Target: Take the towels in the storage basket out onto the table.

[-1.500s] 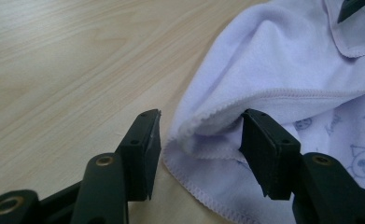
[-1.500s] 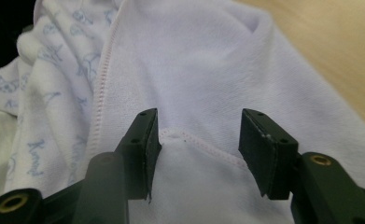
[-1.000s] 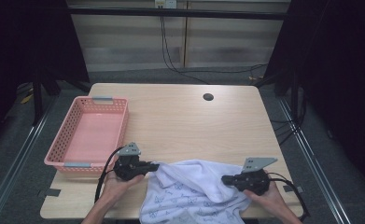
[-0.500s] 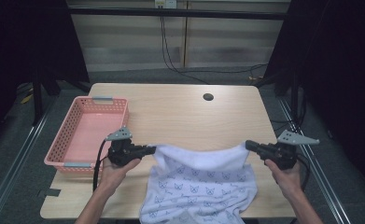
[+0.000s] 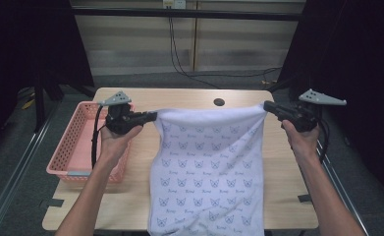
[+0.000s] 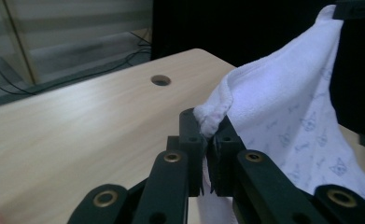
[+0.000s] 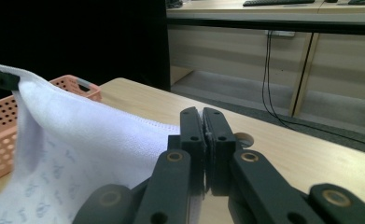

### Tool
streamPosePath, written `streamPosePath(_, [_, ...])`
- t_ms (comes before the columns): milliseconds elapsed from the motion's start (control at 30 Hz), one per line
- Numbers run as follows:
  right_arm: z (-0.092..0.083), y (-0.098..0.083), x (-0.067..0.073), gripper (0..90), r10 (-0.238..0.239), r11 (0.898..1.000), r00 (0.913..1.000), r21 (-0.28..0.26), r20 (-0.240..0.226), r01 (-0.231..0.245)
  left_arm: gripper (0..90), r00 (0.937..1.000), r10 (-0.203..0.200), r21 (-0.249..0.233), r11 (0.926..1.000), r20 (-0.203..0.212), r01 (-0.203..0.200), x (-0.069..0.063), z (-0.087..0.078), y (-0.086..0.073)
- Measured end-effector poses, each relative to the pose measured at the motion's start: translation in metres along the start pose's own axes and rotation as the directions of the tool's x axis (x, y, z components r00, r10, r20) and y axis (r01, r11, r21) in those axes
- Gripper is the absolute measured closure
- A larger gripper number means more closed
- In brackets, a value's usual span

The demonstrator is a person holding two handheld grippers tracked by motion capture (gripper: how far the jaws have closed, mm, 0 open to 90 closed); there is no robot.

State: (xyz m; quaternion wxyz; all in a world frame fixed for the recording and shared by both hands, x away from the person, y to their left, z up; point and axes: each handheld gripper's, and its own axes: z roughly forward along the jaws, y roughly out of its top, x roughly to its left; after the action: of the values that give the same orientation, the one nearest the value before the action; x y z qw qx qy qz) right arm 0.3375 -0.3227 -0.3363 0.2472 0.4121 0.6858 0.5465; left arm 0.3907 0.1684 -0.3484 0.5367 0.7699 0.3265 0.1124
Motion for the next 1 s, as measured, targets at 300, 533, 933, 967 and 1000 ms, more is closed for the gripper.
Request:
streamPosePath(300, [0.056,0.008,-0.03,87.5,0.019,0.998,0.9971,0.055,0.074,-0.023,79.5,0.9962,-0.051,0.052,0.9972,-0.071,0.054,0.035,0.041,0.008])
streamPosePath(533, [0.075,-0.032,-0.048,67.7,0.041,0.988,0.9887,0.142,0.145,-0.061,60.0,0.988,-0.078,0.095,0.9913,-0.134,0.091,0.042,0.058,-0.01])
streamPosePath(933, [0.014,-0.081,0.003,57.7,-0.013,0.978,0.9993,0.21,0.035,0.005,68.3,1.0,0.004,0.207,0.9783,-0.002,-0.004,-0.021,0.036,-0.067])
streamPosePath(967, [0.009,-0.087,0.008,57.1,-0.009,0.977,0.9998,0.215,0.015,0.006,69.1,0.9999,-0.003,0.21,0.9777,0.01,0.0,-0.024,0.035,-0.074])
streamPosePath(1000, [0.006,-0.091,0.012,56.2,-0.011,0.973,0.9999,0.23,-0.001,0.011,70.2,0.9992,-0.027,0.222,0.9749,0.029,0.02,-0.028,0.033,-0.083])
